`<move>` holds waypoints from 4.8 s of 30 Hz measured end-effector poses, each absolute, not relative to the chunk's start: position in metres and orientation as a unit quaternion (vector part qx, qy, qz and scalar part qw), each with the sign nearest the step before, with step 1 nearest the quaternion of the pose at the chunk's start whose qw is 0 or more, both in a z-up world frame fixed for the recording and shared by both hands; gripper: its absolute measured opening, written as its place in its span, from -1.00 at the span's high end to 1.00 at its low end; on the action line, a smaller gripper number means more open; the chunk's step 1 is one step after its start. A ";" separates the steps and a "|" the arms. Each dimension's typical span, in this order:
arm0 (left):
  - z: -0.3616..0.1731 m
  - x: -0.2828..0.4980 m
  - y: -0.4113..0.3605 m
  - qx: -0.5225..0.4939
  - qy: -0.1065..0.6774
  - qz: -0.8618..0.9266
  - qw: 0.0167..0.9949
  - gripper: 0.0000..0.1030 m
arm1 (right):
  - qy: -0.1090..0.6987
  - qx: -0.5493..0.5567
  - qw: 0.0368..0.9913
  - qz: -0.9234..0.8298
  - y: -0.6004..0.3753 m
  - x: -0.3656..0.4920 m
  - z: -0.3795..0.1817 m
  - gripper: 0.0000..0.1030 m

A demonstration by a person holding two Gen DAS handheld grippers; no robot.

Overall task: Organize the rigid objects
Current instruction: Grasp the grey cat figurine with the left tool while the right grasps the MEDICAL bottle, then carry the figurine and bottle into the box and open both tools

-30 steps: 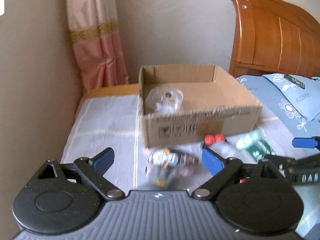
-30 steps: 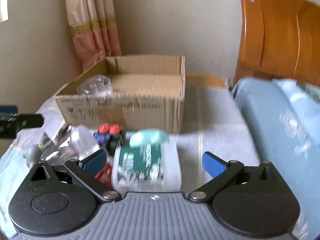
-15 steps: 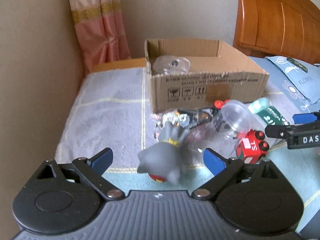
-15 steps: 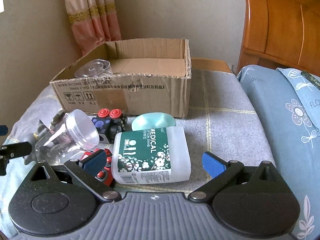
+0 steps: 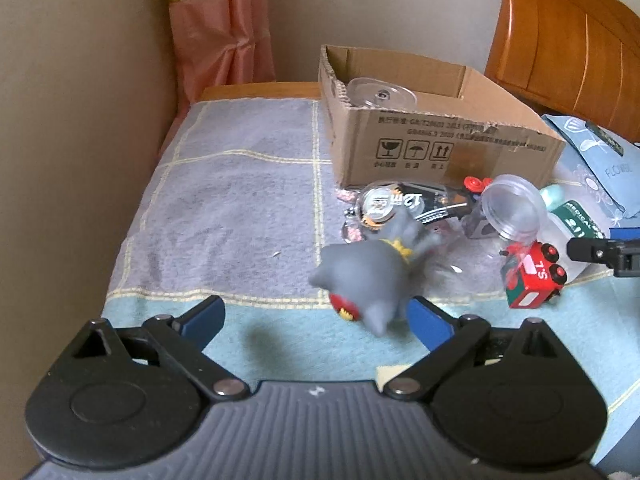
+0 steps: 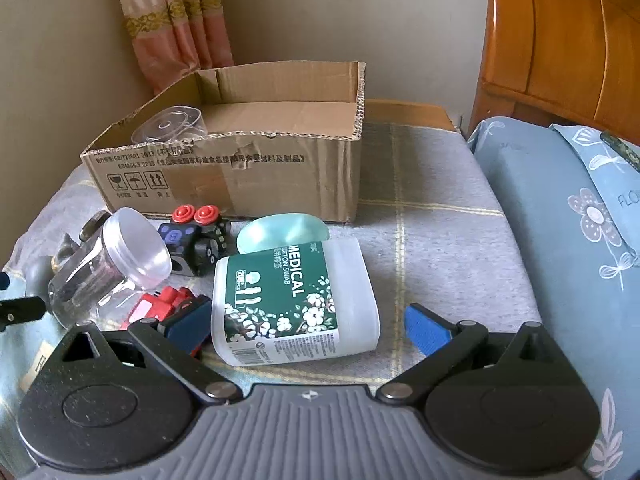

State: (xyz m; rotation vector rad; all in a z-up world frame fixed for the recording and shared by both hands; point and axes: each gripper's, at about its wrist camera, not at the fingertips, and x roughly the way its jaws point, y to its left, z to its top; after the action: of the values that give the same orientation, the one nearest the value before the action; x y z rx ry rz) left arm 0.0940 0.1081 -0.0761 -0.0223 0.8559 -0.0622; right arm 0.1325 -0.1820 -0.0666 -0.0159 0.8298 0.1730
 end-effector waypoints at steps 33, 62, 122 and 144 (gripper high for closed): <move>-0.099 0.088 0.097 0.084 0.430 -0.182 0.880 -0.99 | 0.418 -0.096 0.884 0.188 -0.208 0.125 -0.095 -1.00; -0.101 0.124 0.089 0.121 0.436 -0.245 0.857 -0.99 | 0.488 -0.134 0.834 0.219 -0.190 0.179 -0.084 -1.00; -0.032 0.133 0.078 0.134 0.468 -0.231 0.843 -0.39 | 0.455 -0.170 0.837 0.250 -0.176 0.164 -0.008 -0.69; 0.050 0.264 0.034 0.133 0.401 -0.223 0.878 -0.39 | 0.381 -0.134 0.880 0.249 -0.146 0.262 0.063 -0.69</move>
State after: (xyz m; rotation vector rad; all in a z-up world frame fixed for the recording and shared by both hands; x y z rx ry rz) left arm 0.2639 0.0340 0.0496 0.2774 0.8368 -0.4640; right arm 0.2622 -0.1464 0.0629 -0.2802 0.7943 0.5190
